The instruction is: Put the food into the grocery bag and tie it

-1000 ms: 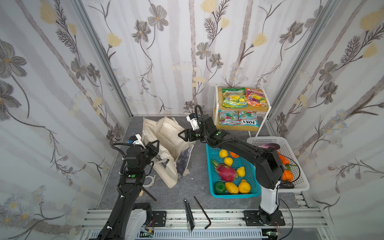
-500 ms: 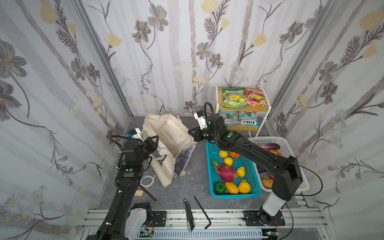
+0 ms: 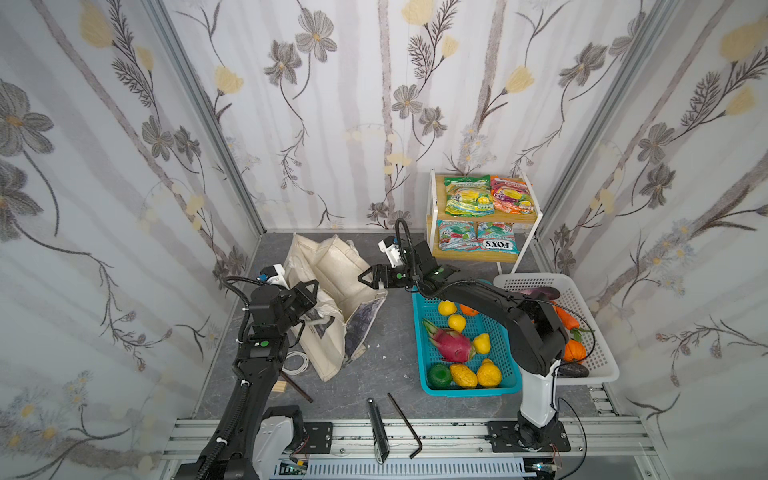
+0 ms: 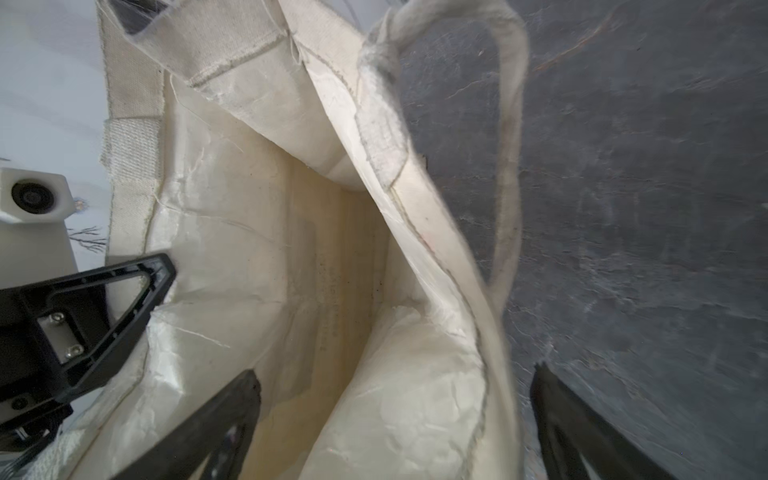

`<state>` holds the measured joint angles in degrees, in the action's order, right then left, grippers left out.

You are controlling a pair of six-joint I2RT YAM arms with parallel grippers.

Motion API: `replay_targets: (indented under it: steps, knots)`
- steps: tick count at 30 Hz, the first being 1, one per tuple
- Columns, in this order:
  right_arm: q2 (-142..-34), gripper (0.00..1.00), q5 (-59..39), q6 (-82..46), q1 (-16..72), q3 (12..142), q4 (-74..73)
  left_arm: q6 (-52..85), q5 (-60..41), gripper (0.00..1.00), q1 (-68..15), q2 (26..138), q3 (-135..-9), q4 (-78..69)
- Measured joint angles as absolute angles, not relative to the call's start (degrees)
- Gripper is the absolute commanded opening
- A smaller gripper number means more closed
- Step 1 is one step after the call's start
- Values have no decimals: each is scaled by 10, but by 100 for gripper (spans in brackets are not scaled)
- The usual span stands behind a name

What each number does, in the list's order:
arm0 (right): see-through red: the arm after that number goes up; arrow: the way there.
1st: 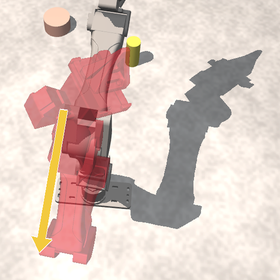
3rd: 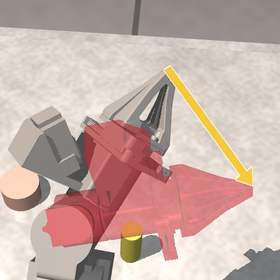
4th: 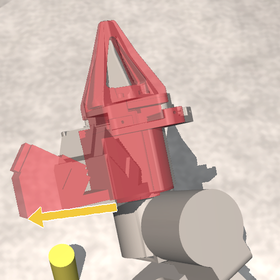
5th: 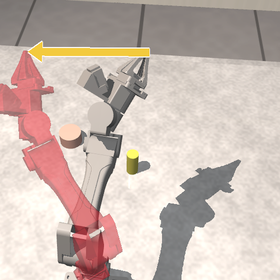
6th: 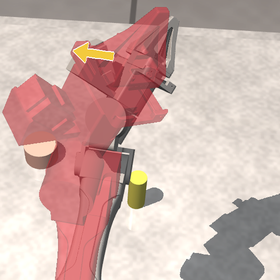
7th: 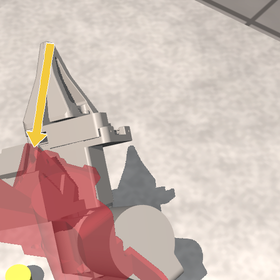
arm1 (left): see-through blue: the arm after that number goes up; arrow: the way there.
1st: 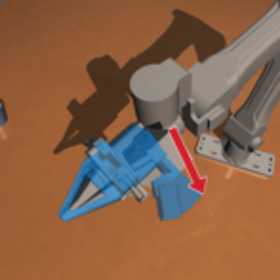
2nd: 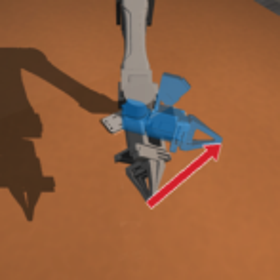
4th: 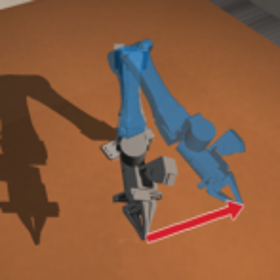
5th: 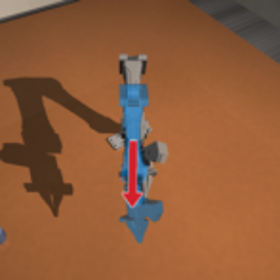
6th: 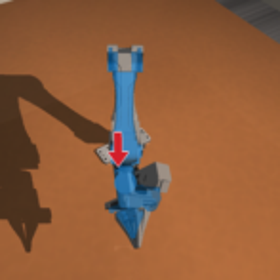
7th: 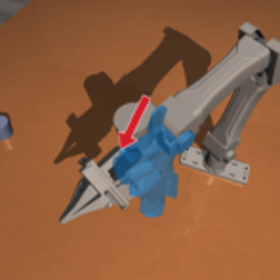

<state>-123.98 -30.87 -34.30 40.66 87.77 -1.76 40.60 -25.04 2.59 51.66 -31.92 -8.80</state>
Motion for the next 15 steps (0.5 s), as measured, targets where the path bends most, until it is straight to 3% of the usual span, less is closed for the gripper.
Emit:
replay_targets:
  steps: [2, 4, 5, 6, 7, 15]
  knots:
    - [-1269, 84, -332, -362, 411, 891, -31, 408, -256, 0, 27, 517, -316, -95]
    - [-1280, 57, -351, -379, 415, 896, -41, 408, -258, 0, 29, 518, -315, -102]
    - [-1280, 39, -362, -386, 416, 896, -48, 408, -261, 0, 30, 518, -315, -104]
    - [-1278, 13, -370, -392, 416, 895, -61, 408, -262, 0, 31, 519, -315, -105]
    - [-1272, 0, -375, -392, 416, 890, -72, 409, -263, 0, 31, 520, -315, -106]
    - [-1114, 0, -302, -342, 403, 809, -36, 411, -280, 0, 33, 539, -358, -99]
